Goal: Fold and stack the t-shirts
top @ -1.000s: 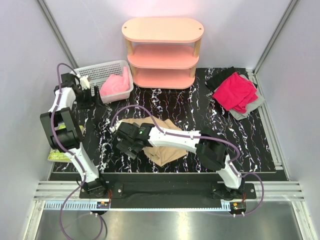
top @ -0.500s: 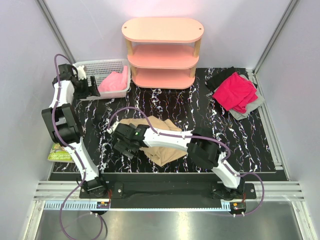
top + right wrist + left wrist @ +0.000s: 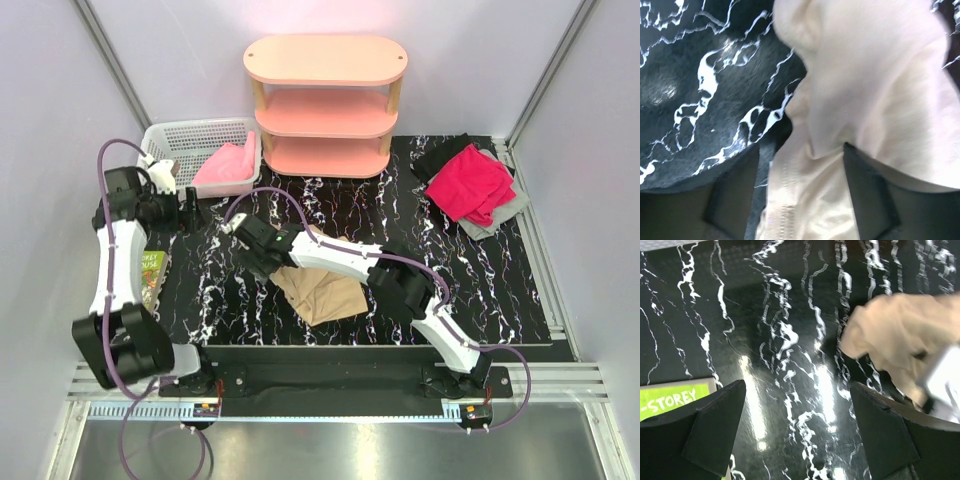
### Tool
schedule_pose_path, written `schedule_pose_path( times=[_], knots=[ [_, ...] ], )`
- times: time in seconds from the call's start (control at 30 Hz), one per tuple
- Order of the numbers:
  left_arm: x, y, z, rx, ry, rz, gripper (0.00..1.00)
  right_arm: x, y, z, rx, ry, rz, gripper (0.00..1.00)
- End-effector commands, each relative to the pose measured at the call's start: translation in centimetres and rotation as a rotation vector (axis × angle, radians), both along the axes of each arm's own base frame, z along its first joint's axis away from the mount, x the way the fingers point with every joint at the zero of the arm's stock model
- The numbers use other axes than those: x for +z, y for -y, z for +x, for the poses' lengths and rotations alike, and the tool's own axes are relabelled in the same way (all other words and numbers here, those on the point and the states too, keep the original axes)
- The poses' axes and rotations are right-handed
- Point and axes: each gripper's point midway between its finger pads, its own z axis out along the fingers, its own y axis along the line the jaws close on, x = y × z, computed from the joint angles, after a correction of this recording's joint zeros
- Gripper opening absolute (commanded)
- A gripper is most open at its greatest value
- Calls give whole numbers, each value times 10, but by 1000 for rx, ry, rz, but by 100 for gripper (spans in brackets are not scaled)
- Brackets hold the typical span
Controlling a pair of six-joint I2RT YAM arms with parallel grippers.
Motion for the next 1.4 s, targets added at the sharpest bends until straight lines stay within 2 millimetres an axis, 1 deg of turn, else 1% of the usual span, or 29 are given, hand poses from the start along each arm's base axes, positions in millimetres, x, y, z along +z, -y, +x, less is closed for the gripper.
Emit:
schedule_pose_path(
  times=[0.0,0.03,0.1,0.13,0.2,0.23,0.27,0.33,0.37,0.47,0.53,0.63,0.67,0.7,0.73,0.77,0.83,0.87,0.93,0.97,1.03,1.07,1.1,1.13,1.17,1.2,1.27,1.3,1.37],
  knots=[
    [6,14,-15,-67,55,-3,92,9,-12,8,13,4,55,51],
    [6,14,-17,-66,51,-2,92,5,-10,8,10,-1,47,40],
    [8,12,-17,-59,45,4,92,-1,-5,10,1,-8,32,24],
    [8,13,-19,-61,33,-1,92,-9,-1,9,-2,-16,16,26],
    [11,13,-20,-63,36,-6,91,-21,7,3,-30,-42,-11,53],
    [12,13,-21,-62,40,-9,91,-22,9,2,-36,-48,-12,76],
    [11,14,-21,-62,39,-10,92,-25,11,-1,-35,-59,-15,84],
    [13,16,-22,-62,42,-20,91,-29,16,-4,-44,-70,-25,91],
    [12,16,-22,-60,41,-23,91,-29,17,-5,-45,-72,-25,93],
    [13,17,-22,-57,41,-32,91,-25,20,-6,-48,-61,-29,91],
    [14,16,-22,-52,42,-32,91,-25,23,-4,-56,-51,-39,87],
    [14,16,-23,-49,42,-28,91,-28,24,-4,-58,-52,-43,64],
    [14,16,-24,-49,45,-25,92,-28,24,-5,-60,-56,-40,46],
    [13,15,-25,-48,44,-21,92,-24,23,-5,-59,-57,-32,33],
    [10,15,-26,-46,37,-19,92,-20,22,-5,-60,-54,-24,24],
    [10,14,-27,-45,38,-15,91,-15,21,-4,-59,-51,-14,9],
    [4,13,-28,-41,27,-9,91,6,19,-5,-54,-34,15,4],
    [3,14,-28,-44,27,-8,91,19,16,-2,-56,-20,35,4],
    [-2,15,-30,-44,17,-15,91,46,15,-7,-45,-12,58,9],
    [-1,15,-30,-45,22,-17,91,66,9,-7,-38,6,88,10],
    [-4,20,-31,-54,17,-36,91,104,7,-17,-17,42,123,10],
    [-4,20,-31,-54,19,-41,91,131,-3,-26,15,74,160,10],
    [-4,22,-32,-54,18,-54,91,157,1,-33,24,97,180,10],
    [-4,25,-32,-62,22,-53,91,175,2,-37,30,121,199,10],
    [-3,26,-33,-65,23,-52,91,201,-3,-48,49,140,243,10],
    [-4,26,-34,-65,21,-51,91,225,3,-55,54,157,276,10],
    [-1,29,-35,-77,32,-46,92,259,6,-65,65,186,334,9],
    [-2,30,-35,-77,32,-44,92,276,12,-73,74,196,357,7],
    [-1,33,-35,-86,36,-43,92,304,18,-79,69,229,399,4]
  ],
)
